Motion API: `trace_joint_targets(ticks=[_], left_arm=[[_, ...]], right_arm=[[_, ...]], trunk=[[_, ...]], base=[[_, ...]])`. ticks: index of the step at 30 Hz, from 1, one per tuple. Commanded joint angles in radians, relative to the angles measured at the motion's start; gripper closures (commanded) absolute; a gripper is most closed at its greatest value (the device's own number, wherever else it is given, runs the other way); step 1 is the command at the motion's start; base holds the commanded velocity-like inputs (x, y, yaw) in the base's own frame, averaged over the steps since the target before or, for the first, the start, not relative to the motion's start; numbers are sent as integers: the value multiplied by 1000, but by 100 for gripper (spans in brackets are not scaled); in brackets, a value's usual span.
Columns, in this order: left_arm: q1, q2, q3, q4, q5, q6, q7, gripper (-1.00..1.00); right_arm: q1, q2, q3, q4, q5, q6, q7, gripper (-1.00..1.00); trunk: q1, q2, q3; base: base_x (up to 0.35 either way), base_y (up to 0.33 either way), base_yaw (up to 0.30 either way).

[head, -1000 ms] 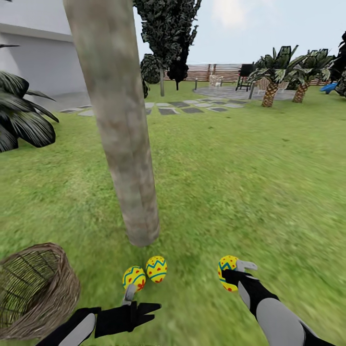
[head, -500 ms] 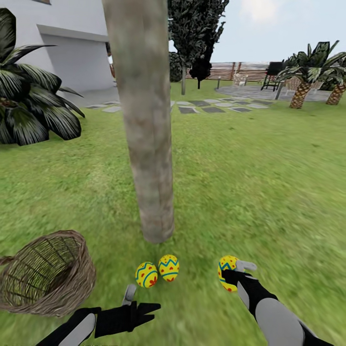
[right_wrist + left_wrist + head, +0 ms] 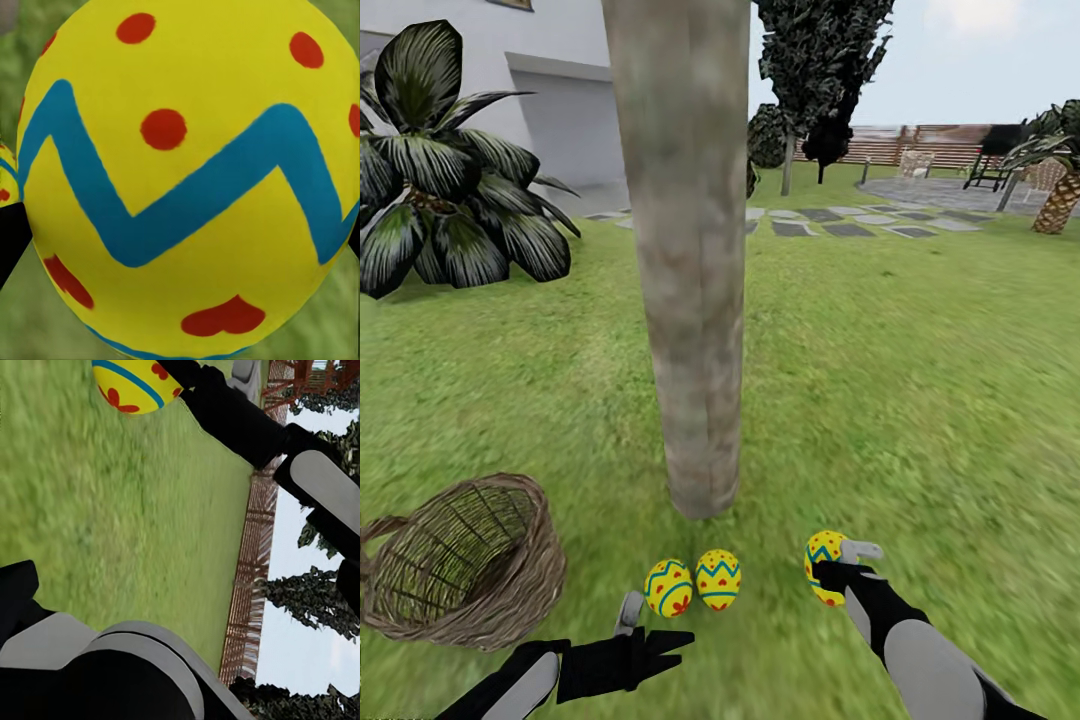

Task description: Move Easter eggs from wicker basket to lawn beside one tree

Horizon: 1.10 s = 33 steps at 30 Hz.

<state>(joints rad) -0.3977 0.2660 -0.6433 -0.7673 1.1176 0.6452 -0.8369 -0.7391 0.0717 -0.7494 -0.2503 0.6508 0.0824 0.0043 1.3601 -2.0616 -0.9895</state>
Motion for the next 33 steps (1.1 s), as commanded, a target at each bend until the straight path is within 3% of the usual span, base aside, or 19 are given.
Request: trace_joint_targets(ticks=[1, 3, 5, 8, 11, 18, 29, 33], left_arm=[[-1, 1, -4, 0, 10, 7, 1, -100], [-1, 1, -4, 0, 10, 7, 1, -100], [-1, 1, -4, 0, 10, 7, 1, -100], [-1, 0, -4, 0, 10, 7, 1, -100], [-1, 0, -4, 0, 10, 7, 1, -100], [0, -1, -5, 0, 11, 7, 1, -100], [0, -2, -4, -4, 11, 7, -3, -100], [0, 8, -4, -3, 7, 7, -97, -100]], right_arm=[[0, 1, 0, -2, 6, 5, 1, 100], [0, 0, 8, -1, 10, 6, 3, 100], [0, 2, 42, 0, 25, 6, 8, 100], [0, 27, 147, 0, 33, 6, 4, 100], [1, 52, 211, 0, 32, 4, 2, 100], [-8, 80, 226, 0, 32, -6, 1, 100], [-23, 88, 226, 27, 30, -9, 2, 100], [-23, 88, 227, 26, 31, -9, 2, 100]], trunk=[[0, 0, -1], [0, 0, -1], [0, 0, -1], [0, 0, -1], [0, 0, -1], [0, 0, -1], [42, -77, -35], [57, -105, -48]], base=[[29, -28, 43], [7, -6, 10], [1, -1, 2], [0, 0, 0], [0, 0, 0], [0, 0, 0], [0, 0, 0], [0, 0, 0]])
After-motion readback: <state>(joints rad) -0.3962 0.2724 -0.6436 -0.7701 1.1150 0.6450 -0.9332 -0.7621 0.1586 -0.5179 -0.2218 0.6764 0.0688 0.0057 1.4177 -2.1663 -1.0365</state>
